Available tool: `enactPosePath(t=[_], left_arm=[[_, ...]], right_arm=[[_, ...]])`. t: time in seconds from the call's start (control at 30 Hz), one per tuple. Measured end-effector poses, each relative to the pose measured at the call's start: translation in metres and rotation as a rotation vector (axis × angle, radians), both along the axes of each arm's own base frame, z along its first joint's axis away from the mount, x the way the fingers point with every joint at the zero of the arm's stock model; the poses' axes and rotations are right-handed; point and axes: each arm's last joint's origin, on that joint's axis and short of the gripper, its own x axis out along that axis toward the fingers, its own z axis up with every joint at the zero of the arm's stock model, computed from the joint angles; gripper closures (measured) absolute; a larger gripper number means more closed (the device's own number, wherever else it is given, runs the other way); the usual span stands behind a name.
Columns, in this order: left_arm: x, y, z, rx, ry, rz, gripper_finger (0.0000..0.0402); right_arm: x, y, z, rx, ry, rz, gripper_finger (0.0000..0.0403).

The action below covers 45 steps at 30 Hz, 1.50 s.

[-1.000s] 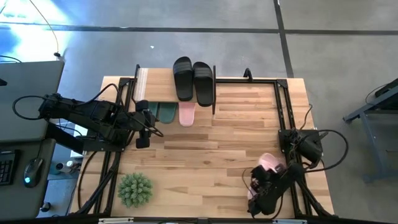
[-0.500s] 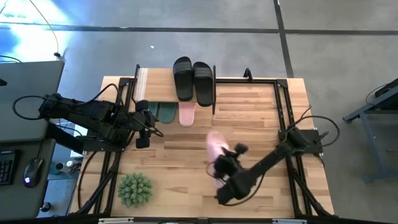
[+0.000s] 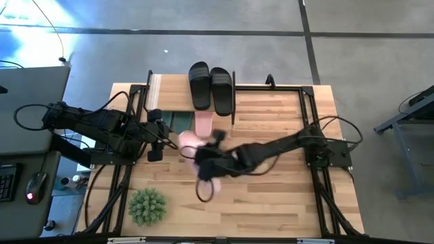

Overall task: Pick and place slides into the shelf
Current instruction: Put the pink slide under the shelf

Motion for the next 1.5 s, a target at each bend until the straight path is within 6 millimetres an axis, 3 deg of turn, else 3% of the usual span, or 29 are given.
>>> enactPosePath(t=[0.07,0.17,0.33,0.43,0.67,1.0,1.37,1.5], left_arm=[[-0.001,0.000,-0.001,0.002,0.018,0.000,0.0218],[-0.003,0.000,-0.002,0.004,0.039,0.000,0.0218],[-0.003,0.000,-0.002,0.013,0.042,-0.005,0.0218],[-0.003,0.001,-0.002,0.020,0.039,0.006,0.0218],[-0.003,0.001,-0.002,0.018,0.035,0.014,0.0218],[-0.003,0.001,-0.002,0.012,0.031,0.023,0.0218],[-0.003,0.001,-0.002,0.005,0.029,0.032,0.0218],[-0.003,0.001,-0.002,0.005,0.029,0.032,0.0218]], right_arm=[[0.014,-0.005,-0.033,0.035,0.015,0.104,0.0403],[0.012,-0.014,-0.083,-0.001,0.099,0.077,0.0403],[-0.005,-0.027,-0.129,-0.045,0.182,-0.085,0.0403],[-0.012,-0.031,-0.133,-0.120,0.180,-0.190,0.0403],[-0.020,-0.043,-0.143,-0.069,0.234,-0.282,0.0403],[-0.002,-0.084,-0.178,-0.089,0.364,-0.404,0.0403],[0.000,-0.080,-0.163,-0.139,0.401,-0.416,0.0403],[0.000,-0.092,-0.163,-0.113,0.423,-0.434,0.0403]])
